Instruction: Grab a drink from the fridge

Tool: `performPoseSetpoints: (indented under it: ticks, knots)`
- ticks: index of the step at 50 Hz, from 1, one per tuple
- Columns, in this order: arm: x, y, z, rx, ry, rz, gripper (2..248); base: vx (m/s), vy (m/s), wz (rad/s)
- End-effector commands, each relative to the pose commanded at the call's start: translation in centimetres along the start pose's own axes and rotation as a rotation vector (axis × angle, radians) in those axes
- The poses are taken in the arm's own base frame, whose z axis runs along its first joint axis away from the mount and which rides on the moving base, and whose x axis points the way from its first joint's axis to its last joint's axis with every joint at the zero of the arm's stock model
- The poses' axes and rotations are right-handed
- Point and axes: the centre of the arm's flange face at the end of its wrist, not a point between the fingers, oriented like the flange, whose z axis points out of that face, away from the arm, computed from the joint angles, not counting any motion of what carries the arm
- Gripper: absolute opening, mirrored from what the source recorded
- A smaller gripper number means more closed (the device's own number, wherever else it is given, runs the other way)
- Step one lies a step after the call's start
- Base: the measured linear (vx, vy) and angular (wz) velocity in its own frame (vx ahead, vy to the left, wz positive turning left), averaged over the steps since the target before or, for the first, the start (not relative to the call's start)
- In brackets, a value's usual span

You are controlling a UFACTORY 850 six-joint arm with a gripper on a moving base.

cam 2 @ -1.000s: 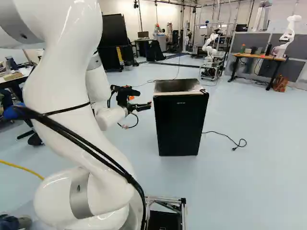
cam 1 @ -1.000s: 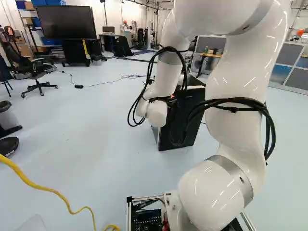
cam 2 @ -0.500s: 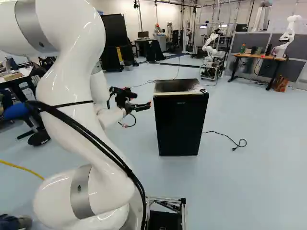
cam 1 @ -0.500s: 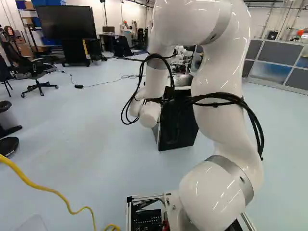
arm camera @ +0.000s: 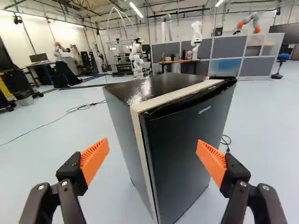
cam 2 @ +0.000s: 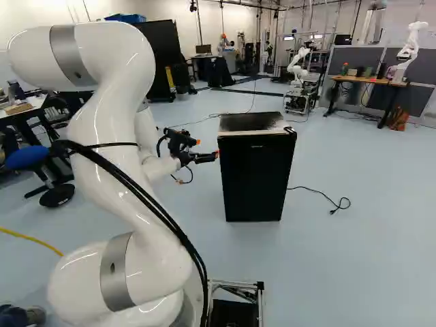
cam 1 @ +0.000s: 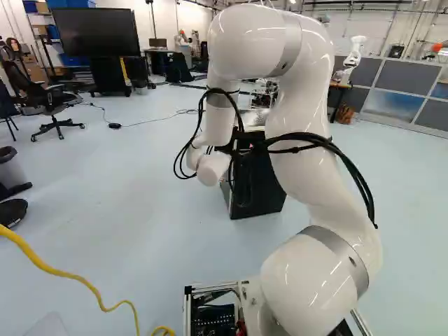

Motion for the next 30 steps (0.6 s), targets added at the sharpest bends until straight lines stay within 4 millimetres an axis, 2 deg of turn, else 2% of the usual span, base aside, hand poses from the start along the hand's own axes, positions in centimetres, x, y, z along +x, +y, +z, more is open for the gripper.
performPoseSetpoints:
  ticks: [30]
  knots:
    - [-0.9, -1.7, 2.3, -0.031, 0.013, 0.024, 247, 0.000, 0.000, 0.000]
